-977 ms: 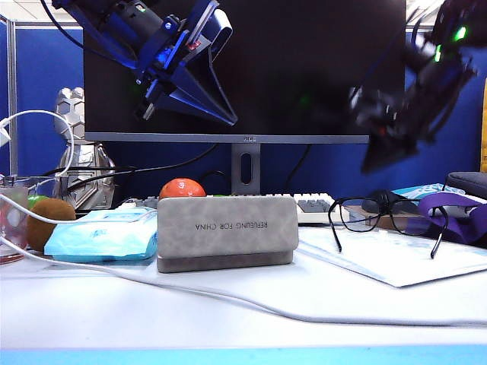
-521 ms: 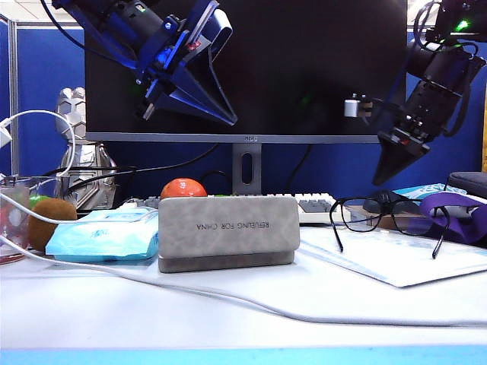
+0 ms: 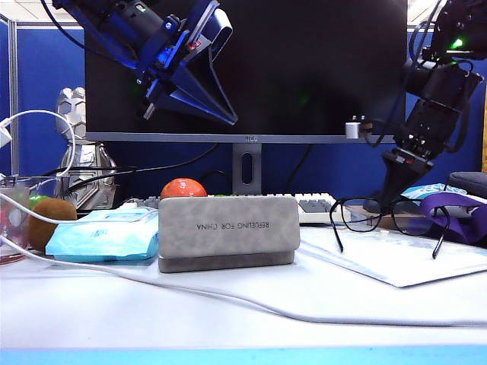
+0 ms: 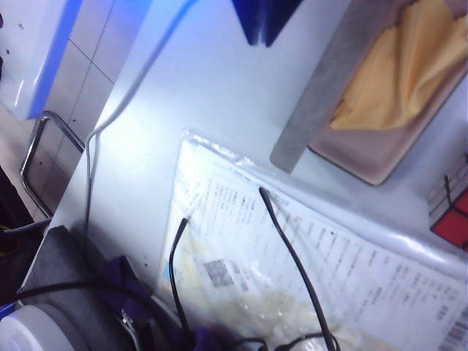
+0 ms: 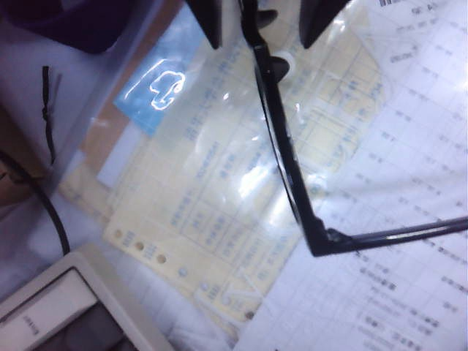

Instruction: Pick up the glasses, fold the temples of the glasses, place the glasses into the glasses case, and finally close the glasses case.

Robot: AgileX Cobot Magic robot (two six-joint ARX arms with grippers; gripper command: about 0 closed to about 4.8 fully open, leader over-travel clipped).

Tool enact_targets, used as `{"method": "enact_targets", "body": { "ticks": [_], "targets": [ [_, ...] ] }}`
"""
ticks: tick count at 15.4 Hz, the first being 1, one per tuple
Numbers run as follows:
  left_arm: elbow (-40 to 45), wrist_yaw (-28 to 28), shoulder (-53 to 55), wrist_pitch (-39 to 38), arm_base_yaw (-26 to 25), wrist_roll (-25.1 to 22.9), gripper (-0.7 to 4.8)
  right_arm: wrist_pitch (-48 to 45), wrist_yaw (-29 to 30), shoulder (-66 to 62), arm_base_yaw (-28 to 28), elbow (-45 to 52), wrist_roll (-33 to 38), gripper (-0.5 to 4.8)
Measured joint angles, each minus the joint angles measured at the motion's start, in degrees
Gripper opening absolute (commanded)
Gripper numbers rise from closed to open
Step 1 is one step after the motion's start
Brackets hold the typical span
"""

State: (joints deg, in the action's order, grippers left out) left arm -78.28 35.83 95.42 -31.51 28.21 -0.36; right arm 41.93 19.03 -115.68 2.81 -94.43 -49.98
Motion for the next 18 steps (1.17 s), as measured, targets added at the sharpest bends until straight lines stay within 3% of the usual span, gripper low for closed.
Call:
{"method": "enact_targets", "body": {
  "ticks": [2,5,8,13,18],
  "targets": [
    [0.0,0.0,0.0,0.1,0.0,0.0,0.17,0.0,0.0,-0.8,0.0,0.0,0.0,1.32],
    [0.0,0.0,0.0,0.2,0.0,0.0,0.17,-0.1,-0.3,-1.6,0.1,0.0,0.0,0.46],
    [0.0,0.0,0.0,0.2,0.0,0.0,0.17,-0.3,-1.2,-1.5,0.6,0.0,0.0,0.09],
    [0.0,0.0,0.0,0.2,0.0,0.0,0.16,-0.5,1.1,-1.2,0.6,0.0,1.4,0.02],
    [0.0,0.0,0.0,0.5,0.0,0.0,0.16,-1.8,6.7,2.4,0.5,0.0,8.5,0.02]
  ]
}}
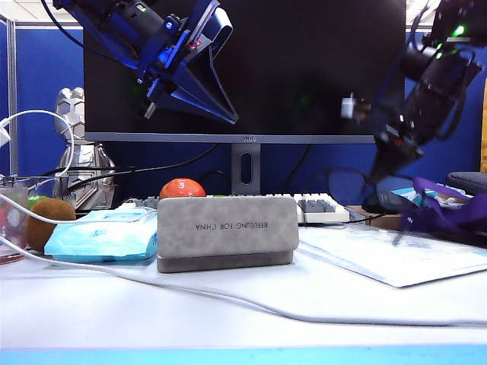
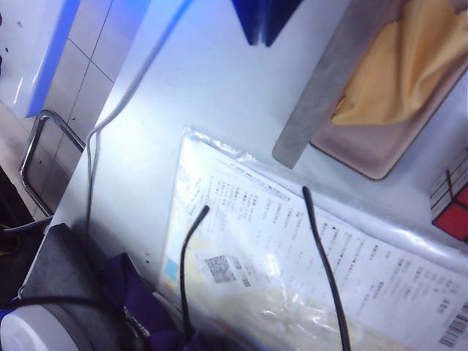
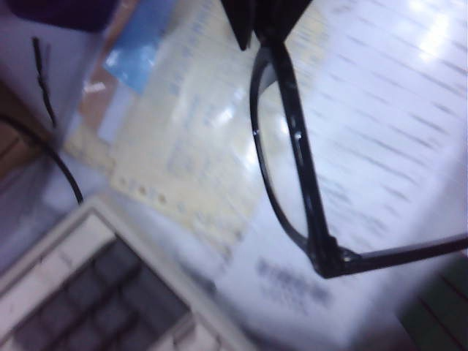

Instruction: Pick up the glasses, fold the temples of the glasses, place the glasses into the glasses case, and finally close the glasses case.

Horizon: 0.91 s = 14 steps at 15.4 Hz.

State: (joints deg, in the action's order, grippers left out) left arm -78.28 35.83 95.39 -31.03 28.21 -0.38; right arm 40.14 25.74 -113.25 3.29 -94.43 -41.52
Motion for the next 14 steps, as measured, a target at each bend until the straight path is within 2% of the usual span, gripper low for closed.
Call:
{"method": "enact_targets", "body": {
  "ticks": [6,10,14],
  "targets": [
    [0.0,0.0,0.0,1.1,0.0,0.0,0.16,-2.9,9.0,3.8,-0.5,0.0,8.6,0.02],
    [0.0,0.0,0.0,1.6,0.0,0.0,0.16,-12.2,17.5,4.5,-0.5,0.2,15.1,0.02],
    [0.0,0.0,0.0,1.6,0.0,0.0,0.16,-13.8,14.7,4.5,-0.4,0.2,14.2,0.02]
  ]
}}
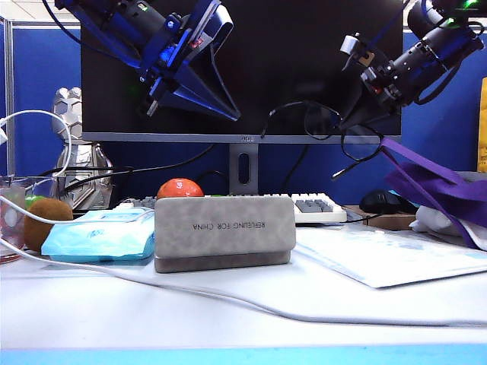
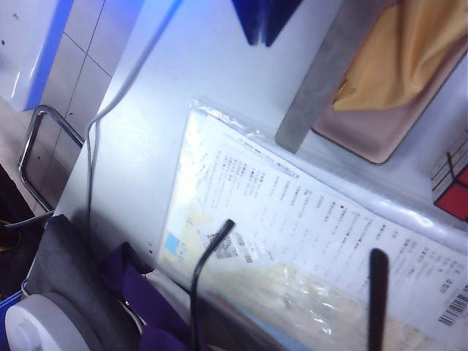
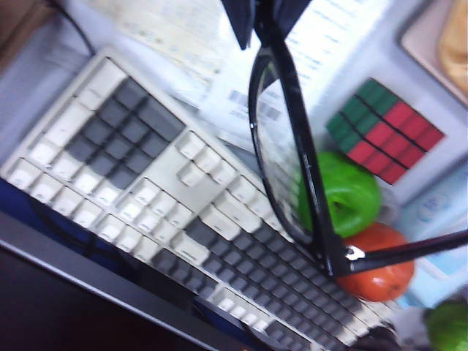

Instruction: Pick up the glasses, fold the temples of the glasses, place the glasses into the glasses case, and finally close the glasses case.

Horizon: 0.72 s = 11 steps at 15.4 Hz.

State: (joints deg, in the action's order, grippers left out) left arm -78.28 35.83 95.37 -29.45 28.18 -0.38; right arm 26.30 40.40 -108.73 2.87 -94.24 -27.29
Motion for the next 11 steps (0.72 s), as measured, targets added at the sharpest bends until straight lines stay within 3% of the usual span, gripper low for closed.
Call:
{"method": "enact_targets", "body": {
  "ticks": [3,4,8,11],
  "targets": [
    [0.0,0.0,0.0,0.0,0.0,0.0,0.16,0.8,-5.2,0.4,0.5,-0.1,-6.2,0.02],
    [0.0,0.0,0.0,0.0,0.0,0.0,0.16,3.5,-10.0,0.4,0.6,-0.2,-11.5,0.02],
    [0.0,0.0,0.0,0.1,0.0,-0.2,0.16,7.6,-20.0,0.4,0.5,-0.2,-20.5,0.02],
    [0.0,0.0,0.0,1.2,0.0,-0.2,0.16,3.6,-25.6,0.4,0.5,-0.2,-26.0,0.02]
  ]
}}
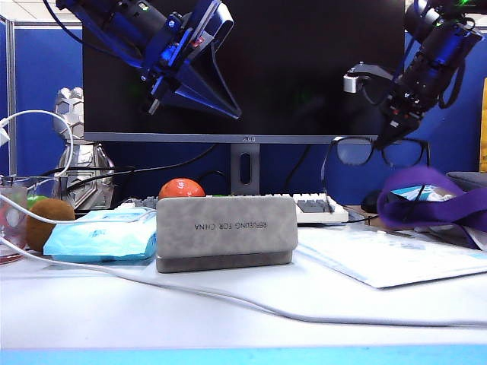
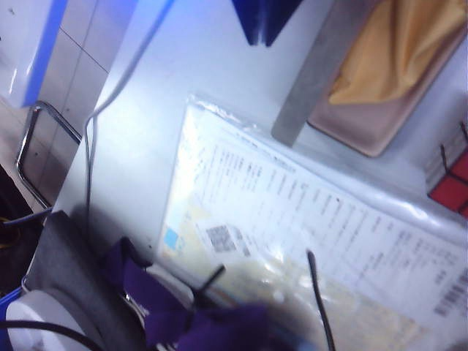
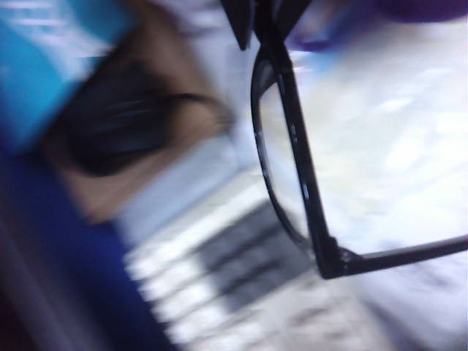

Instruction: Pick up the glasses, fold the temples of the glasses, place the glasses into the glasses case, and finally close the glasses case.

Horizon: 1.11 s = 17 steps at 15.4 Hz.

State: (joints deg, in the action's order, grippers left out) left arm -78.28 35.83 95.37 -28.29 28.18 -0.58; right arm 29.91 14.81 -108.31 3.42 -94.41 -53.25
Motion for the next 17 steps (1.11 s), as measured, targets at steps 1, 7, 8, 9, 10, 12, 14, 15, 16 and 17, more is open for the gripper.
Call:
{"method": "enact_targets", "body": {
  "ticks": [1,7,8,9,10,12,14,15,16,17],
  "targets": [
    [0.0,0.0,0.0,0.1,0.0,0.0,0.16,-3.0,-1.9,0.0,0.0,0.0,-0.9,0.02],
    [0.0,0.0,0.0,0.2,0.0,0.0,0.16,-17.5,-8.1,0.0,1.6,0.0,-7.8,0.02],
    [0.0,0.0,0.0,0.3,0.0,0.0,0.16,-19.6,-8.1,0.0,2.2,0.0,-7.8,0.02],
    [-0.1,0.0,0.0,0.4,0.0,0.0,0.16,-21.7,-8.1,0.1,2.7,0.0,-6.8,0.02],
    [-0.1,0.0,0.0,0.6,0.0,0.0,0.16,-22.8,-7.6,0.4,3.1,0.0,-5.6,0.02],
    [-0.1,0.0,0.0,0.7,0.0,-0.5,0.16,-23.9,-7.2,1.9,4.2,0.0,-0.7,0.02],
    [-0.1,0.0,0.0,2.0,0.0,-0.7,0.16,-22.6,-3.6,4.7,4.3,0.0,11.5,0.02],
    [-0.1,0.0,-0.2,3.8,0.0,-0.7,0.16,-20.7,1.4,7.2,4.0,0.0,20.2,0.01],
    [0.0,0.0,-0.5,4.8,0.0,-0.5,0.16,-19.4,3.5,8.7,3.8,0.0,24.6,0.01],
    [0.0,0.0,-1.4,6.6,0.0,0.3,0.16,-16.6,6.3,10.5,3.5,0.0,30.1,0.01]
  ]
}}
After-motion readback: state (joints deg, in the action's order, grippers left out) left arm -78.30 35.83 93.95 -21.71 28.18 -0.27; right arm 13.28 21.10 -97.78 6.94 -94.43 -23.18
